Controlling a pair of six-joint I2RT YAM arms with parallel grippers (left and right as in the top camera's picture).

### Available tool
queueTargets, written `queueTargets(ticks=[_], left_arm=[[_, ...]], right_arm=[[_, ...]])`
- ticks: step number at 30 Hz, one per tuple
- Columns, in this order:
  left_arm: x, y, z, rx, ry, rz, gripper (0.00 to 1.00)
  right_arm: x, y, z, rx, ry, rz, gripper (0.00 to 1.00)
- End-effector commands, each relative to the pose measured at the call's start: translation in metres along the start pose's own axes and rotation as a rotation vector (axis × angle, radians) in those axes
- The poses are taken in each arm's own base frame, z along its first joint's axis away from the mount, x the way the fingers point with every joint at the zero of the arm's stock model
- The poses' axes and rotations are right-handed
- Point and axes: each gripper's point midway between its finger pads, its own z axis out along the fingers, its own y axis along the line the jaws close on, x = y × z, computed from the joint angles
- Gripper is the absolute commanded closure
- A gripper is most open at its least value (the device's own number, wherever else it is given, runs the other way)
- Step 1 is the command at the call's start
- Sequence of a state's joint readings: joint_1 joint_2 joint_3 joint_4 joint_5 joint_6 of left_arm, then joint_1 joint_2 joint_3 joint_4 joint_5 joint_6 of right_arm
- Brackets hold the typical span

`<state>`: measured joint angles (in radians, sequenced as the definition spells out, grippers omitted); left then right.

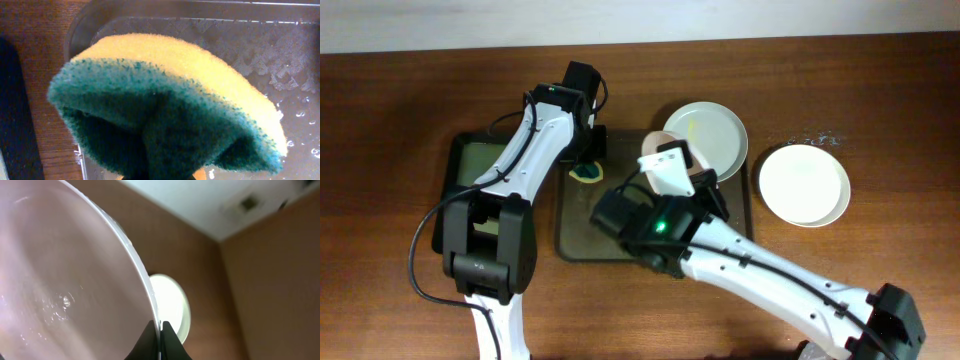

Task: Clean dirty plates on tray and stack at the side
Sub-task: 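Lift the cleaned plate with the right gripper and tilt it up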

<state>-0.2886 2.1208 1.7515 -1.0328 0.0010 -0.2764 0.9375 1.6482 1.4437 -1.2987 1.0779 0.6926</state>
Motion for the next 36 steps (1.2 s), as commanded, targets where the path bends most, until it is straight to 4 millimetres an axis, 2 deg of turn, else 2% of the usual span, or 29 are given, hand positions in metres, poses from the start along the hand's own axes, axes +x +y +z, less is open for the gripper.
queueTargets(ticks=[1, 9, 16, 22, 36], left_arm=[[-0.003, -0.004, -0.003, 0.014, -0.008, 0.019, 1.0], [-0.002, -0.004, -0.003, 0.013, -0.005, 0.019, 1.0], [-0.001, -0.004, -0.003, 0.012, -0.002, 0.019, 1.0], [-0.002, -0.002, -0.003, 0.004, -0.004, 0.019, 1.0], [-0.001, -0.002, -0.003, 0.004, -0.003, 0.019, 1.0]], right_arm=[[0.011, 0.0, 0.007, -0.09, 0.116, 0.118, 0.96], [0.017, -0.008, 0.01, -0.058, 0.141, 0.157, 0.96], [0.003, -0.029, 0.011, 0.053, 0.048, 0.143, 0.96], [0.002, -0.03, 0.011, 0.058, 0.042, 0.148, 0.96], [0.031, 0.013, 0.007, -0.17, 0.257, 0.23, 0.96]])
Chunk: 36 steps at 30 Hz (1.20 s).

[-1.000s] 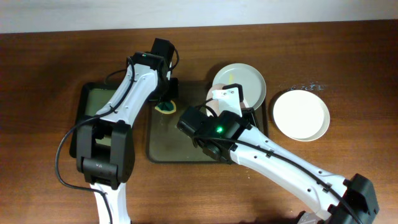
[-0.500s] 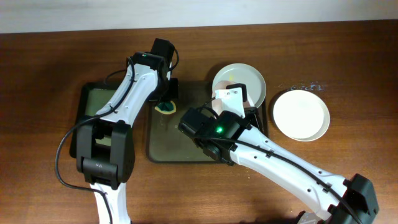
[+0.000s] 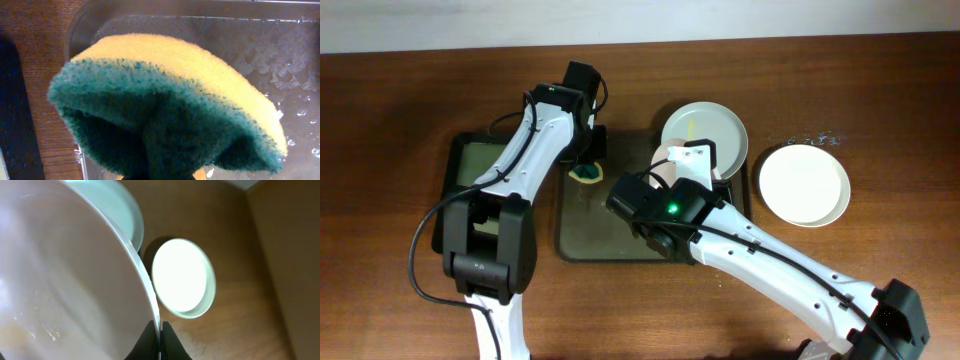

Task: Clean dirty plates on tray and stack at the side
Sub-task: 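Lift the cleaned plate with the right gripper and tilt it up, then carry the plate right and set it on the plate stack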

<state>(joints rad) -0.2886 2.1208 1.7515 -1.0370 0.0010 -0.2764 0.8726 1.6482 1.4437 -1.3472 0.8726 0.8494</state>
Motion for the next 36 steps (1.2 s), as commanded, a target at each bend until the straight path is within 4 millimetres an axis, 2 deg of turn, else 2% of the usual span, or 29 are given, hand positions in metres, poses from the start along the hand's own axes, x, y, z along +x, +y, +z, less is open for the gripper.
queueTargets(ticks=[1, 5, 8, 13, 18, 21, 26, 28, 31, 33, 36], left_arm=[[-0.002, -0.002, -0.003, 0.005, -0.007, 0.019, 1.0], [-0.002, -0.001, -0.003, 0.005, -0.006, 0.018, 1.0], [-0.001, -0.001, -0.003, 0.004, -0.002, 0.018, 1.0], [-0.001, -0.001, -0.003, 0.004, -0.002, 0.018, 1.0], [-0.001, 0.0, -0.003, 0.003, -0.001, 0.014, 1.0], [-0.001, 0.003, -0.003, 0.001, 0.004, 0.008, 1.0], [-0.002, 0.003, -0.003, 0.002, 0.0, 0.008, 1.0], [-0.002, 0.003, -0.003, 0.001, 0.001, 0.008, 1.0], [-0.002, 0.003, -0.003, 0.002, 0.001, 0.008, 1.0], [-0.002, 0.003, -0.003, 0.002, 0.0, 0.008, 1.0], [-0.002, 0.003, -0.003, 0.002, 0.001, 0.008, 1.0]], right_arm=[[0.005, 0.006, -0.003, -0.098, 0.084, 0.081, 0.96], [0.013, 0.004, 0.012, -0.14, 0.205, 0.142, 0.96], [0.015, 0.006, 0.022, -0.207, 0.276, 0.122, 0.96], [0.01, 0.01, 0.043, -0.375, 0.381, 0.144, 0.96], [0.0, -0.003, 0.067, -0.524, 0.453, 0.219, 0.96], [-0.004, -0.022, 0.084, -0.619, 0.498, 0.306, 0.96], [0.006, -0.083, 0.122, -0.583, 0.559, 0.498, 0.96], [0.017, -0.116, 0.139, -0.522, 0.577, 0.57, 0.96], [0.045, -0.169, 0.166, -0.325, 0.615, 0.676, 0.96], [0.062, -0.185, 0.176, -0.275, 0.639, 0.722, 0.96], [0.083, -0.194, 0.188, -0.246, 0.665, 0.767, 0.96]])
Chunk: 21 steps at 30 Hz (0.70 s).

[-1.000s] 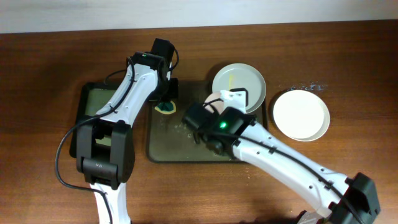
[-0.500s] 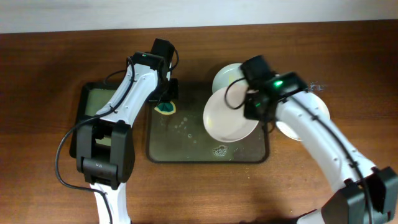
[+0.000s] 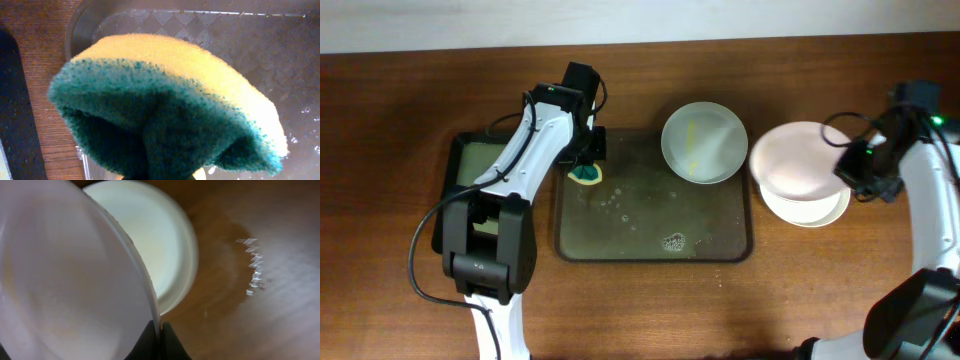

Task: Clean dirty plates on tray and stack at the side
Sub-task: 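Carry the plate right and set it on the plate stack, then move the right gripper to the last plate and grasp its rim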

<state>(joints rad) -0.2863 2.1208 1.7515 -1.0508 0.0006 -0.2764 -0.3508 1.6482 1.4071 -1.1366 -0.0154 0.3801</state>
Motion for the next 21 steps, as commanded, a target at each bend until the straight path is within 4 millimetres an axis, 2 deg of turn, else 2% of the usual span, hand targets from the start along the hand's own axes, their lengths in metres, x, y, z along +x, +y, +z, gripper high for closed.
queueTargets(ticks=[1, 4, 9, 11, 12, 14, 15, 18, 21], left_arm=[[-0.005, 0.001, -0.003, 0.006, -0.012, 0.011, 1.0], [-0.004, 0.001, -0.003, 0.006, -0.012, 0.011, 1.0], [-0.004, 0.001, -0.003, 0.006, -0.012, 0.011, 1.0], [-0.004, 0.001, -0.003, 0.006, -0.012, 0.011, 1.0], [-0.005, 0.001, -0.003, 0.006, -0.012, 0.011, 1.0], [-0.005, 0.001, -0.003, 0.006, -0.013, 0.011, 1.0], [-0.005, 0.001, -0.003, 0.006, -0.012, 0.01, 1.0], [-0.005, 0.001, -0.003, 0.006, -0.012, 0.01, 1.0], [-0.004, 0.001, -0.003, 0.006, -0.01, 0.011, 1.0]], right_arm=[[0.001, -0.029, 0.014, 0.044, -0.011, 0.054, 0.96], [0.0, -0.035, 0.033, 0.043, -0.03, 0.07, 0.96], [0.008, -0.033, 0.062, 0.033, -0.047, 0.054, 0.95], [0.01, -0.03, 0.064, 0.031, -0.047, 0.037, 0.84], [0.01, -0.028, 0.064, 0.029, -0.047, 0.009, 0.75], [0.01, -0.022, 0.062, 0.014, -0.047, -0.03, 0.6], [0.01, -0.019, 0.06, 0.004, -0.045, -0.048, 0.57], [0.004, -0.006, 0.043, -0.021, -0.046, -0.079, 0.51], [-0.005, 0.017, 0.014, -0.097, -0.053, -0.106, 0.5]])
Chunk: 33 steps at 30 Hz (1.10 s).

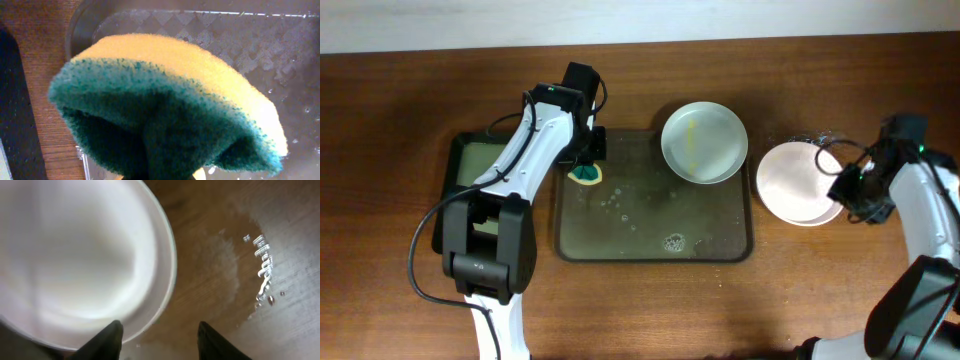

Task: Clean dirty plates on tray and stack at the side
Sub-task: 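Move the right gripper to the last plate and grasp its rim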

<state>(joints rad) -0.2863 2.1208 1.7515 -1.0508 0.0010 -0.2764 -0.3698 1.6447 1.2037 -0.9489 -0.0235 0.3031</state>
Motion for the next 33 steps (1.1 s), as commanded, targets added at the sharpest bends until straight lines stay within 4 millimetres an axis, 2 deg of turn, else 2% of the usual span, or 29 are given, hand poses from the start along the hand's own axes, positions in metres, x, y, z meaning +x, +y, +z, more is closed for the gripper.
queueTargets(ticks=[1, 2, 3, 4, 7, 10, 13, 18, 21, 24, 31, 33], left_arm=[[-0.004, 0.001, -0.003, 0.005, -0.01, 0.011, 1.0], [-0.004, 0.001, -0.003, 0.005, -0.011, 0.011, 1.0], [-0.005, 0.001, -0.003, 0.006, -0.013, 0.011, 1.0], [-0.005, 0.001, -0.003, 0.006, -0.014, 0.01, 1.0], [-0.005, 0.001, -0.003, 0.006, -0.014, 0.01, 1.0], [-0.005, 0.001, -0.003, 0.006, -0.013, 0.011, 1.0], [-0.005, 0.001, -0.003, 0.006, -0.013, 0.011, 1.0], [-0.005, 0.0, -0.003, 0.006, -0.013, 0.012, 1.0], [-0.005, 0.0, -0.003, 0.006, -0.013, 0.011, 1.0], [-0.005, 0.001, -0.003, 0.006, -0.013, 0.01, 1.0], [-0.005, 0.001, -0.003, 0.006, -0.013, 0.011, 1.0], [-0.005, 0.001, -0.003, 0.006, -0.013, 0.011, 1.0]], right_arm=[[-0.023, 0.042, -0.044, -0.148, -0.071, -0.064, 0.5], [-0.022, 0.062, -0.053, -0.223, -0.067, -0.093, 0.5], [-0.02, 0.073, -0.057, -0.264, -0.064, -0.117, 0.5], [-0.015, 0.094, -0.061, -0.338, -0.057, -0.156, 0.5], [-0.001, 0.13, -0.059, -0.383, -0.047, -0.246, 0.5], [0.007, 0.148, -0.041, -0.315, -0.033, -0.227, 0.5], [0.018, 0.165, -0.012, -0.239, -0.006, -0.214, 0.51], [0.04, 0.198, 0.038, -0.213, 0.056, -0.267, 0.61], [0.055, 0.207, 0.063, -0.19, 0.099, -0.281, 0.63], [0.07, 0.211, 0.081, -0.165, 0.141, -0.309, 0.67], [0.106, 0.215, 0.082, -0.125, 0.213, -0.377, 0.71], [0.129, 0.213, 0.079, -0.089, 0.267, -0.417, 0.72]])
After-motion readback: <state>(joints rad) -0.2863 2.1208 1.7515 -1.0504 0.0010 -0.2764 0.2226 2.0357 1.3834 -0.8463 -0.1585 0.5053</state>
